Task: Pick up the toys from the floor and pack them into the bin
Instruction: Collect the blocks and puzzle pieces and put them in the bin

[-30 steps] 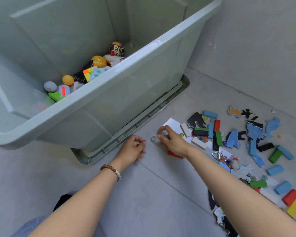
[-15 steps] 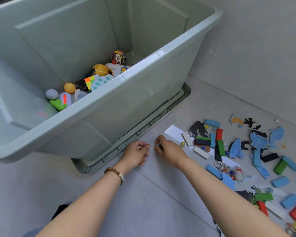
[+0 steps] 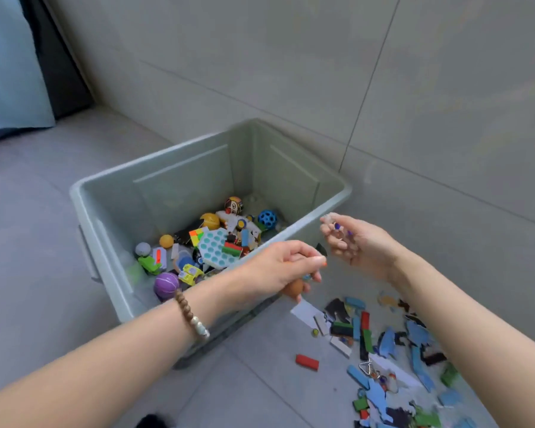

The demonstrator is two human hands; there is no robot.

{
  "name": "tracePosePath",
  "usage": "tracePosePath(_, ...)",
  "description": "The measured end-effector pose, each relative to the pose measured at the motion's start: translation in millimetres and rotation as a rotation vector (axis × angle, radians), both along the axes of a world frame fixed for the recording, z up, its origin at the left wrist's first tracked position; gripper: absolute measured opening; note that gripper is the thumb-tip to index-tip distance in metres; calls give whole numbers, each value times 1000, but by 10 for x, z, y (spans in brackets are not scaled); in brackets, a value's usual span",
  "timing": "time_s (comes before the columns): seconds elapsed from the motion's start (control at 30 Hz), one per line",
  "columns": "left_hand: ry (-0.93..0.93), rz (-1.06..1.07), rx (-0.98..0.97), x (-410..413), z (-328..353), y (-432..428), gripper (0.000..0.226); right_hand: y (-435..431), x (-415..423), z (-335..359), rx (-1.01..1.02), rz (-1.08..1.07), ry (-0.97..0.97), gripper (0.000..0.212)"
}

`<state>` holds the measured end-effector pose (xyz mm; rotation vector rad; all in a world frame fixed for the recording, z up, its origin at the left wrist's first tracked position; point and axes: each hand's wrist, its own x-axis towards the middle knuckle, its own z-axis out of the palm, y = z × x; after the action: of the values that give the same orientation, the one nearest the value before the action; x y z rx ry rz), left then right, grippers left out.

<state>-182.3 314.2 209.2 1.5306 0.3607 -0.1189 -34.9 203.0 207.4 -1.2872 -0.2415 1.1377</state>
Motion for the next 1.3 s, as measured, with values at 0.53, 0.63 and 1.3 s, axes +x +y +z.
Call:
tracePosePath(0.53,344,771,-114,-401,-727,2030,44,1889,-208,-566,-466,115,-175,47)
tracePosePath(0.63,334,723,318,-402,-750,2042,43,1701,-102,-490,-439,135,-371,45)
tracePosePath(1.3,140,-134,806,343,-1363,-453,39,-1407,16,-1274,-614,183,-697,41)
